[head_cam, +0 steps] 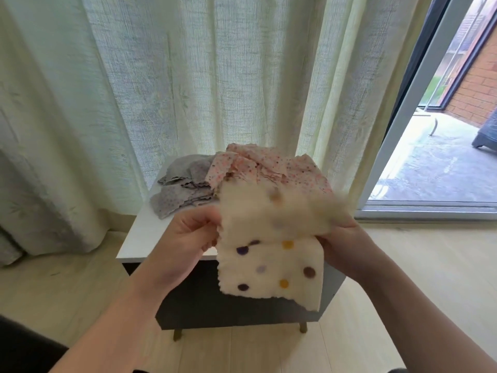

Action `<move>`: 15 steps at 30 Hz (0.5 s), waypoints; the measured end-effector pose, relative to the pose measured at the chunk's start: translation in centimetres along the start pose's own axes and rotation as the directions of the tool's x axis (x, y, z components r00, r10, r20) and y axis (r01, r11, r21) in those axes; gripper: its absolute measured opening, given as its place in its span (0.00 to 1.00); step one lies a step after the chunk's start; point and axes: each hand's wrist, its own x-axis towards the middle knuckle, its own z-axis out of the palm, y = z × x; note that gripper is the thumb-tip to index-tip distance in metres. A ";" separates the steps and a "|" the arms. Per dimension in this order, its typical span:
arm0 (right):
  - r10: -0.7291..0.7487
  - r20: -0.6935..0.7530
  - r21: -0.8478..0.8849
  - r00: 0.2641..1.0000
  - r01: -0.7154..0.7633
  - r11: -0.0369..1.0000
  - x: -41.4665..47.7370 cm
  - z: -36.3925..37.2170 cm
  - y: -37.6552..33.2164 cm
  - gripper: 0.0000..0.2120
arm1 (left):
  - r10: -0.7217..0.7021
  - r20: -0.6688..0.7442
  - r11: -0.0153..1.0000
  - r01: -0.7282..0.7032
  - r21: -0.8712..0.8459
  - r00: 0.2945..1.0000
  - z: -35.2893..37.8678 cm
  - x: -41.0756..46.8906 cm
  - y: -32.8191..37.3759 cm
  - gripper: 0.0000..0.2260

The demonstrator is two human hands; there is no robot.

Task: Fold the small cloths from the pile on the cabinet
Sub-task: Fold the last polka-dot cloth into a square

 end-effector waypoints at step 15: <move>-0.126 0.247 -0.804 0.961 0.275 0.527 -0.3 0.4 1.3 0.30 | -0.329 0.067 0.607 0.157 0.779 0.942 0.5 0.0 -0.5 0.13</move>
